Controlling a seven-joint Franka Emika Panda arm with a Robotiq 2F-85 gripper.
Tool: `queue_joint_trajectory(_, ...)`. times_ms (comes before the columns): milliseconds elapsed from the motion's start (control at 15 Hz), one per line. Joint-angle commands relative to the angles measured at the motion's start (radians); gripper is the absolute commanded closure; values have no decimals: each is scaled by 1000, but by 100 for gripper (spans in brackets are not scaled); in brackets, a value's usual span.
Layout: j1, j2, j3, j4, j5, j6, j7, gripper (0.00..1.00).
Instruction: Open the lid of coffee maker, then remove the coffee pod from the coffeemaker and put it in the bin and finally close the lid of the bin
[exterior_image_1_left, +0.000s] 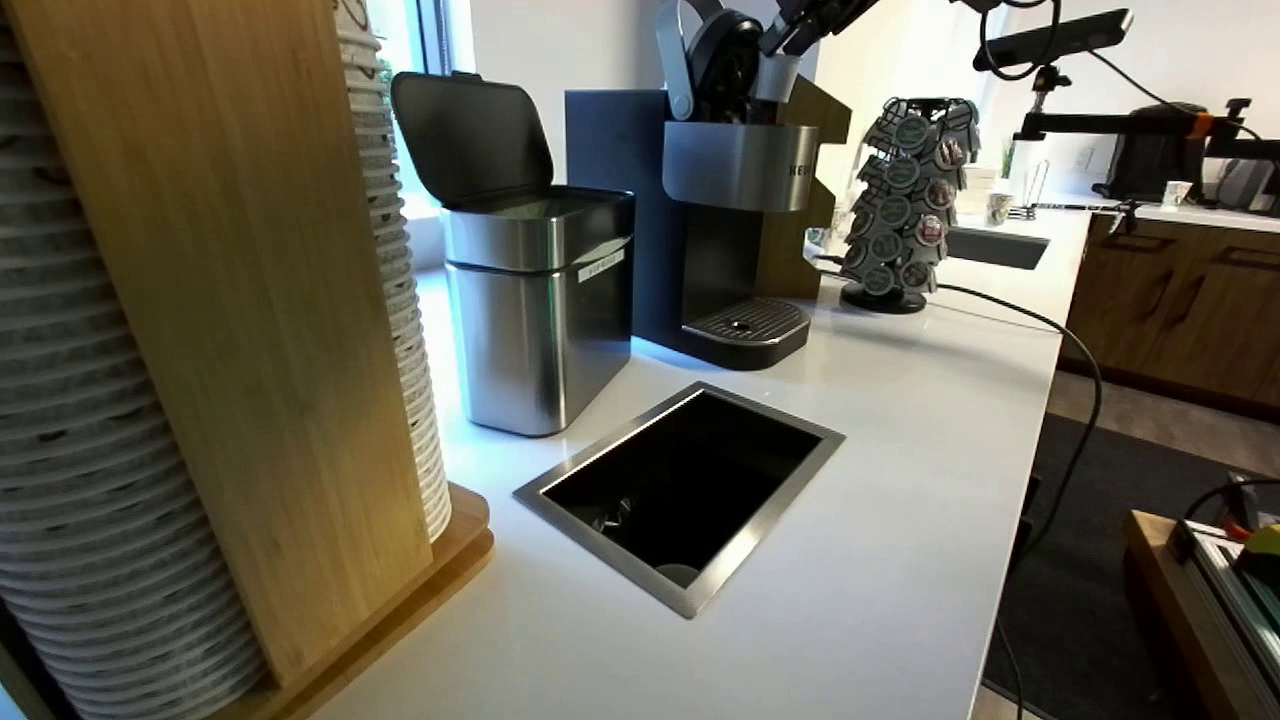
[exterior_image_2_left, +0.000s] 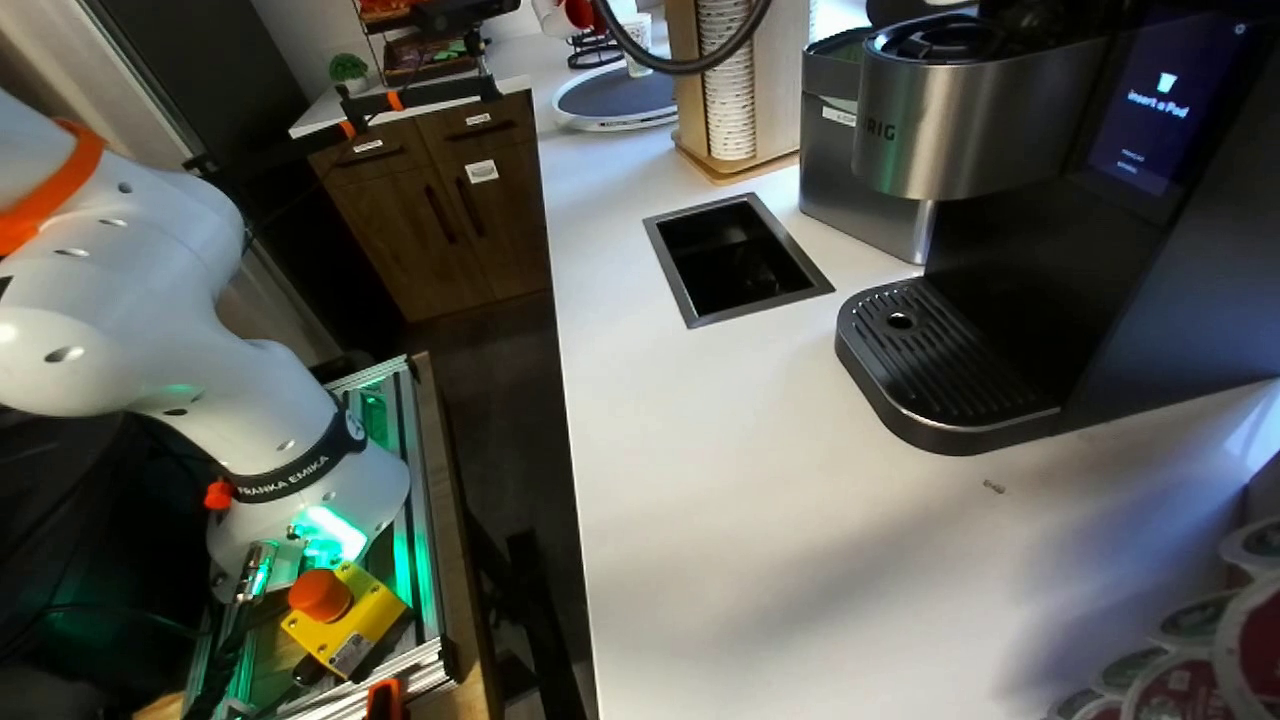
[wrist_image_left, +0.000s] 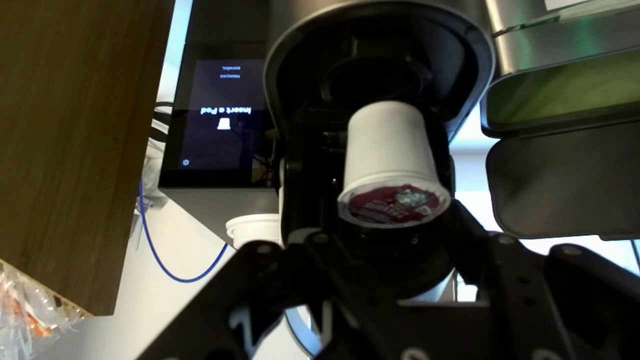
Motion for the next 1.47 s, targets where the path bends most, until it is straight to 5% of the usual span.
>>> queue_joint_trajectory(0, 1, -84, -6, -44, -2, -66, -5, 72)
queue_joint_trajectory(267, 25, -165, -10, -67, 15, -201, -30, 72)
queue_joint_trajectory(667, 160, -238, 0, -93, 114, -317, -103, 72)
queue_joint_trajectory(1400, 345, -7, 50, -42, 182, 22, -151, 72)
